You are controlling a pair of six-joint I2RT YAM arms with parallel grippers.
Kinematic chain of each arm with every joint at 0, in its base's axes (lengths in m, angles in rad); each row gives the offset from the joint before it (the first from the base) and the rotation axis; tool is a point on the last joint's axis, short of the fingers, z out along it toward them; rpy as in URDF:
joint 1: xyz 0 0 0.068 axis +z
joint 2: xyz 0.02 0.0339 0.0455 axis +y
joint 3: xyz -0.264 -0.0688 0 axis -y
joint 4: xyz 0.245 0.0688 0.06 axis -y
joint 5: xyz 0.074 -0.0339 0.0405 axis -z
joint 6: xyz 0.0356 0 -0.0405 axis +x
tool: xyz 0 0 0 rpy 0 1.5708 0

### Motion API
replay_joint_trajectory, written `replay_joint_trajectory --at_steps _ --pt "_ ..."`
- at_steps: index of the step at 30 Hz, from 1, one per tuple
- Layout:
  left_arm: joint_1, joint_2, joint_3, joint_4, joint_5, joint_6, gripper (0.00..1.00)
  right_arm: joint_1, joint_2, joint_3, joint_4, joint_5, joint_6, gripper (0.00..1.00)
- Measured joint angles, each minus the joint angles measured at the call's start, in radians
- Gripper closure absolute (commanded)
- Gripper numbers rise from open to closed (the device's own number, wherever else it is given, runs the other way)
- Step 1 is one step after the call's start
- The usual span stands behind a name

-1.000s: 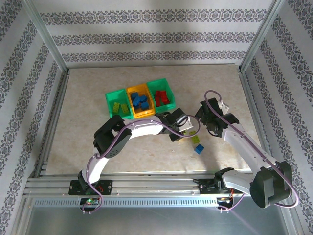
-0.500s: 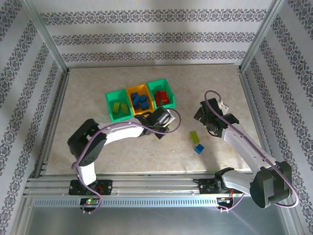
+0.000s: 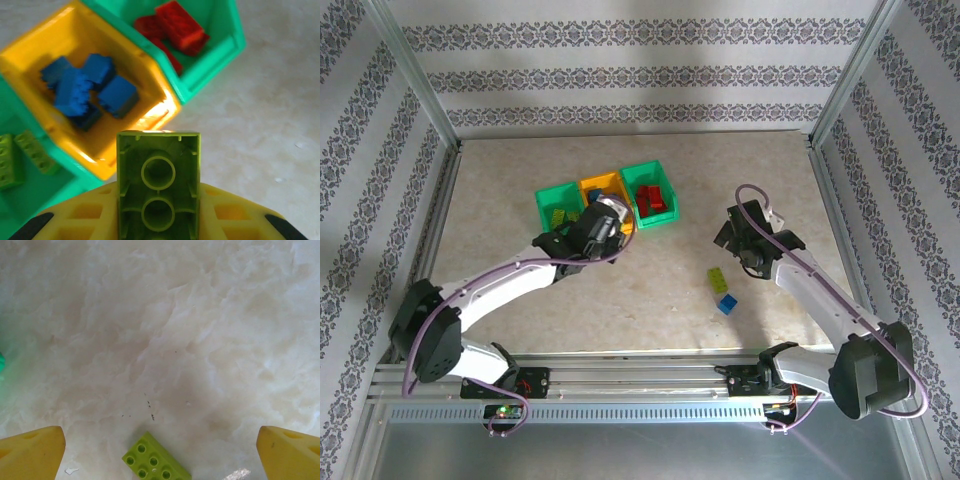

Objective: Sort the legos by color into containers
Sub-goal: Place the lego in the container.

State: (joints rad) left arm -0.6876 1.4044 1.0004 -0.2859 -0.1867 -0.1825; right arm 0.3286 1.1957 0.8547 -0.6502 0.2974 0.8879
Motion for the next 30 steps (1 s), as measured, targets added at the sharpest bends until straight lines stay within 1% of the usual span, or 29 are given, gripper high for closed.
replay_joint_trajectory --at_steps 7,15,18,24,30 --pt "0.135 -0.051 -0.008 -0.037 -0.01 -0.038 0.88 0.0 0.043 0.019 0.007 -0.01 0.0 0.02" --pt "0.24 -0.052 -0.008 -0.048 0.004 -0.068 0.88 0.001 0.053 0.034 0.013 -0.012 -0.003 0.02" --pt "0.283 -0.024 0.001 -0.049 0.024 -0.088 0.89 0.001 0.053 0.034 0.013 -0.012 -0.003 0.02" --pt "0.316 0.074 0.047 -0.056 0.056 -0.114 0.89 0.001 0.056 0.034 0.016 -0.013 -0.003 0.02" --pt "0.337 0.161 0.1 -0.071 0.051 -0.138 0.89 0.0 0.057 0.034 0.016 -0.016 -0.003 0.02"
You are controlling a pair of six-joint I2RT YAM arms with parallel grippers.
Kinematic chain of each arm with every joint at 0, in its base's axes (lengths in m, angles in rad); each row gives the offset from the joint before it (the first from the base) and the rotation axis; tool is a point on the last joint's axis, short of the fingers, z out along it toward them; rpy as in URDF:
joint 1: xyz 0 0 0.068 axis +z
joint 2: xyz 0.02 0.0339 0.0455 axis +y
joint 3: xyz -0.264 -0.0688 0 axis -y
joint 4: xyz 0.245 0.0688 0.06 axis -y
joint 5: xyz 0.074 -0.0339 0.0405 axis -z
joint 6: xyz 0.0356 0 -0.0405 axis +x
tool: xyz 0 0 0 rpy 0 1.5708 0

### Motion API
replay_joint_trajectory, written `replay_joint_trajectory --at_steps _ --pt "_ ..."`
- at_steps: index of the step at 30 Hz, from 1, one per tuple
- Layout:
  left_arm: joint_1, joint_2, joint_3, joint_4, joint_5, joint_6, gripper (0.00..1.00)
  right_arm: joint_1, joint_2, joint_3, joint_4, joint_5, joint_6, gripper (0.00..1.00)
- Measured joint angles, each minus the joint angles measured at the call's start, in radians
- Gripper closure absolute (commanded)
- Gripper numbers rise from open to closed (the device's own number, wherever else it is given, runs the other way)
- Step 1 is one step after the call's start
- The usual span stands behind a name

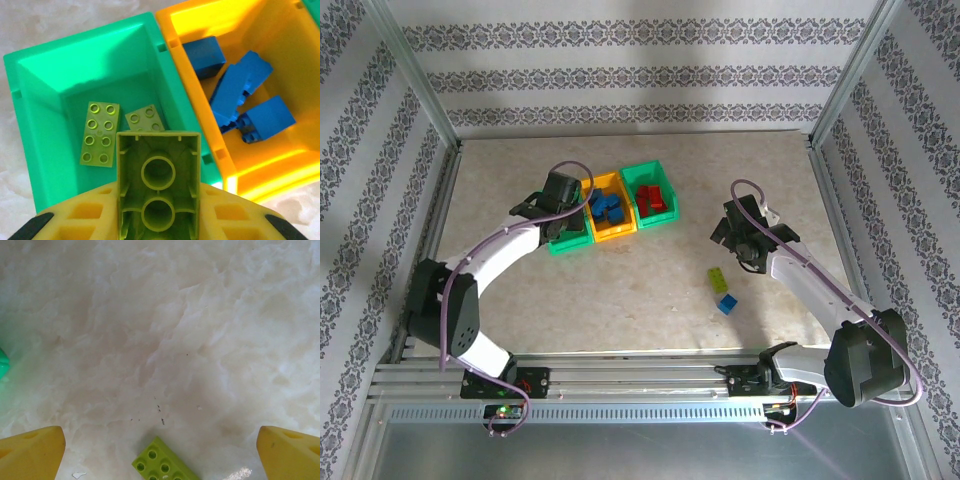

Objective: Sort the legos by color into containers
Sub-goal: Place the lego in the container.

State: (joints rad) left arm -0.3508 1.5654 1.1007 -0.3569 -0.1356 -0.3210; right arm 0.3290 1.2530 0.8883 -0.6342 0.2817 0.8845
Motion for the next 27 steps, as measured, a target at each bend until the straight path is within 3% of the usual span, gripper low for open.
replay_joint_trajectory --at_steps 10,22,27 --pt "0.045 0.167 0.074 -0.021 -0.011 -0.026 0.8 0.0 0.0 -0.002 0.003 0.0 0.0 0.02" --pt "0.048 0.22 0.102 -0.026 -0.01 -0.032 0.48 0.0 -0.013 -0.013 0.003 0.0 0.0 0.02" --pt "0.051 0.212 0.102 -0.026 -0.009 -0.035 0.45 0.0 -0.013 -0.013 0.003 -0.001 0.0 0.02"
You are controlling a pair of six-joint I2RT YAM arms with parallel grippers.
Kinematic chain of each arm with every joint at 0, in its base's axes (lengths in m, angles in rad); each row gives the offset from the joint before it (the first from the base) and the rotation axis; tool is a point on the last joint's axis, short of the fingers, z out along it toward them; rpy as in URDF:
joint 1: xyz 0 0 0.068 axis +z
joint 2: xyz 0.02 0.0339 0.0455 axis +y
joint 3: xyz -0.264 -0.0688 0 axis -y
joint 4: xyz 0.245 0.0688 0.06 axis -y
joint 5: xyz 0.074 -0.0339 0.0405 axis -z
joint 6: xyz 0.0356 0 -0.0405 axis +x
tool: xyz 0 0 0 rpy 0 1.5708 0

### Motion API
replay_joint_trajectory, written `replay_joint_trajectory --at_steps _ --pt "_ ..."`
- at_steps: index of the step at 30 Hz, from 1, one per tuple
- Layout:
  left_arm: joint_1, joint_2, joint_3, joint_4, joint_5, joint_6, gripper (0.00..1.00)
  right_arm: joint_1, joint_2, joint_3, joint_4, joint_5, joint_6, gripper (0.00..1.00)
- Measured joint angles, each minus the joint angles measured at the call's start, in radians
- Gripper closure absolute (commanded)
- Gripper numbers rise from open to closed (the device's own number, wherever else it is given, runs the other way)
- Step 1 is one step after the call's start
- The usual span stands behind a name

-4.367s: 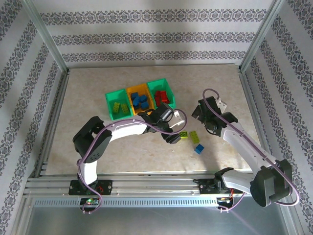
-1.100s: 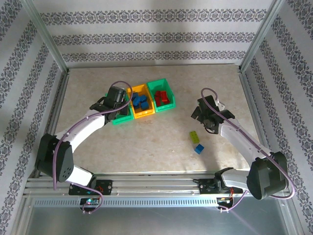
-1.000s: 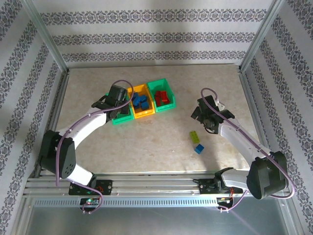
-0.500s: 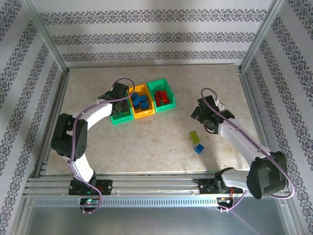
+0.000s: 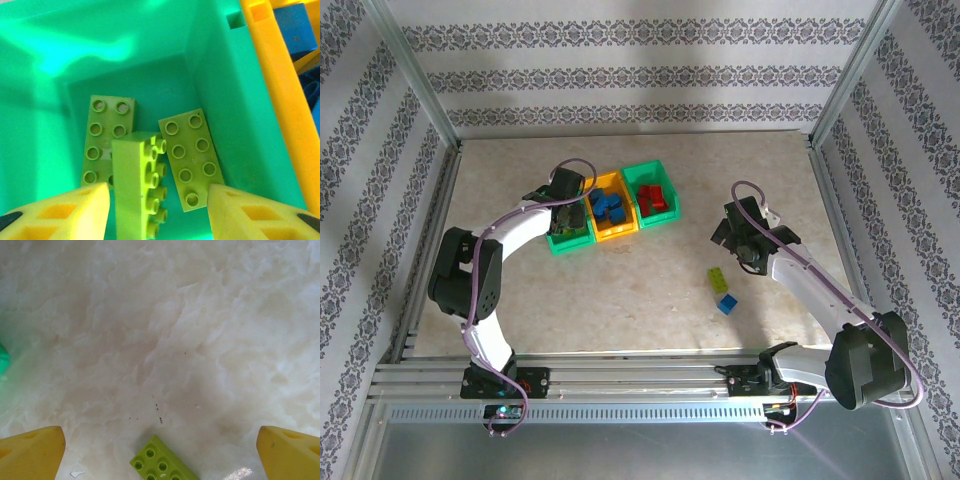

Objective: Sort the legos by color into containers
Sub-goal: Place the lego in the container, then rotate the lego at the bottom-center of the table.

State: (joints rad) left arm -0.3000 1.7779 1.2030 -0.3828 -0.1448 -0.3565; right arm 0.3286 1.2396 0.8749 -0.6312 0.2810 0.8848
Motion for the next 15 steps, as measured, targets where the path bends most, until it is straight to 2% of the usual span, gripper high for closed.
replay_joint_trajectory --at_steps 10,15 --pt "0.0 -0.109 -0.015 0.003 0.014 -0.009 0.44 0.0 0.0 0.0 0.0 -0.002 0.0 0.02" --pt "-0.009 -0.19 -0.056 0.018 0.074 -0.011 0.43 0.0 0.0 0.0 0.0 -0.002 0.0 0.02"
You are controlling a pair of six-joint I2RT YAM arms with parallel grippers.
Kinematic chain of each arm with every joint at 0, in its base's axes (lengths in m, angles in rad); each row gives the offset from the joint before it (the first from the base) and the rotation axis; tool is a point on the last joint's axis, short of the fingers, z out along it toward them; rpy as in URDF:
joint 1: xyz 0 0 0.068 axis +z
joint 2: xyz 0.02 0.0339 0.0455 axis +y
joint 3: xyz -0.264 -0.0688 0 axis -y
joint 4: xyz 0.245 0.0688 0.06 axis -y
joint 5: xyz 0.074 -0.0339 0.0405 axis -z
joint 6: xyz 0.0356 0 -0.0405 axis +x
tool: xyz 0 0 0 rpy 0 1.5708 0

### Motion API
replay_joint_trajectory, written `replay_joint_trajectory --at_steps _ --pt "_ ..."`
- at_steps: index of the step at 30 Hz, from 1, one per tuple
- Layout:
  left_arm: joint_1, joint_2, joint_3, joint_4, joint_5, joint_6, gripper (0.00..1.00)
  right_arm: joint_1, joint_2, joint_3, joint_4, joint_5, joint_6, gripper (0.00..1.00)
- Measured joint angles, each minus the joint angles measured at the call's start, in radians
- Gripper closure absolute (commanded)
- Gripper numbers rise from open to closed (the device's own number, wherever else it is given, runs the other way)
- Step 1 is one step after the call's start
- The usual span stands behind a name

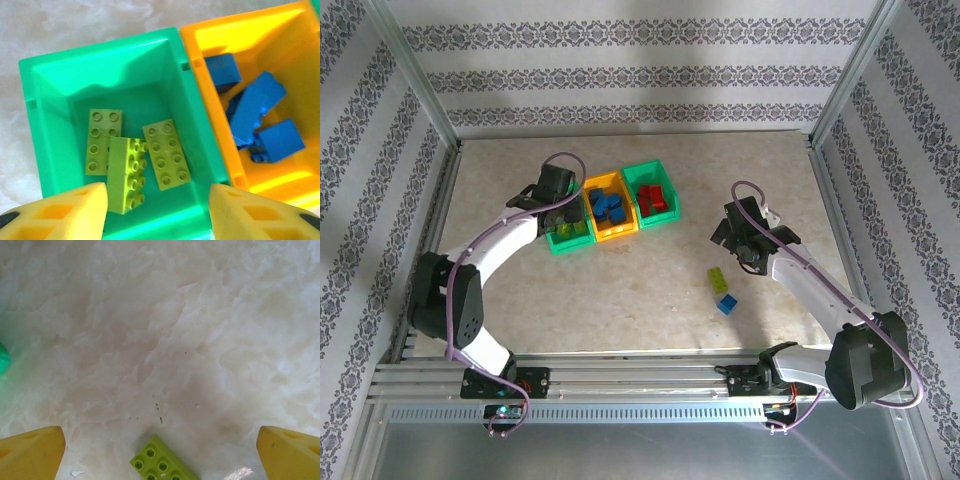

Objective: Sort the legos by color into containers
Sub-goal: Rotate the lego at the bottom-center of the table.

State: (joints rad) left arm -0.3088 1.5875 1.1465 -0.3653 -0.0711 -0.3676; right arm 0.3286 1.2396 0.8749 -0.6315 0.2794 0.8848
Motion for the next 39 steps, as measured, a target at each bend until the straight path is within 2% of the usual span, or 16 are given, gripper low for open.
replay_joint_trajectory --at_steps 6,14,16,18,23,30,39 --pt "-0.075 -0.015 -0.012 0.023 0.071 -0.014 0.34 -0.016 0.0 0.0 -0.005 0.003 0.0 0.02" --pt "-0.298 0.076 0.03 0.049 0.101 -0.036 0.09 -0.078 -0.011 0.002 -0.064 0.016 -0.001 0.02" --pt "-0.346 0.117 0.059 0.055 0.112 -0.032 0.08 -0.103 -0.022 0.001 -0.081 0.018 -0.004 0.02" --pt "-0.396 0.154 0.094 0.06 0.12 -0.024 0.0 -0.137 -0.035 0.001 -0.095 0.018 -0.013 0.02" --pt "-0.51 0.239 0.203 0.065 0.132 -0.001 0.0 -0.22 -0.069 -0.011 -0.107 0.011 -0.04 0.02" --pt "-0.636 0.396 0.379 0.053 0.117 0.049 0.0 -0.287 -0.076 -0.029 -0.132 0.004 -0.077 0.02" --pt "-0.713 0.595 0.577 -0.039 0.092 0.089 0.0 -0.367 -0.14 -0.082 -0.161 0.011 -0.099 0.02"
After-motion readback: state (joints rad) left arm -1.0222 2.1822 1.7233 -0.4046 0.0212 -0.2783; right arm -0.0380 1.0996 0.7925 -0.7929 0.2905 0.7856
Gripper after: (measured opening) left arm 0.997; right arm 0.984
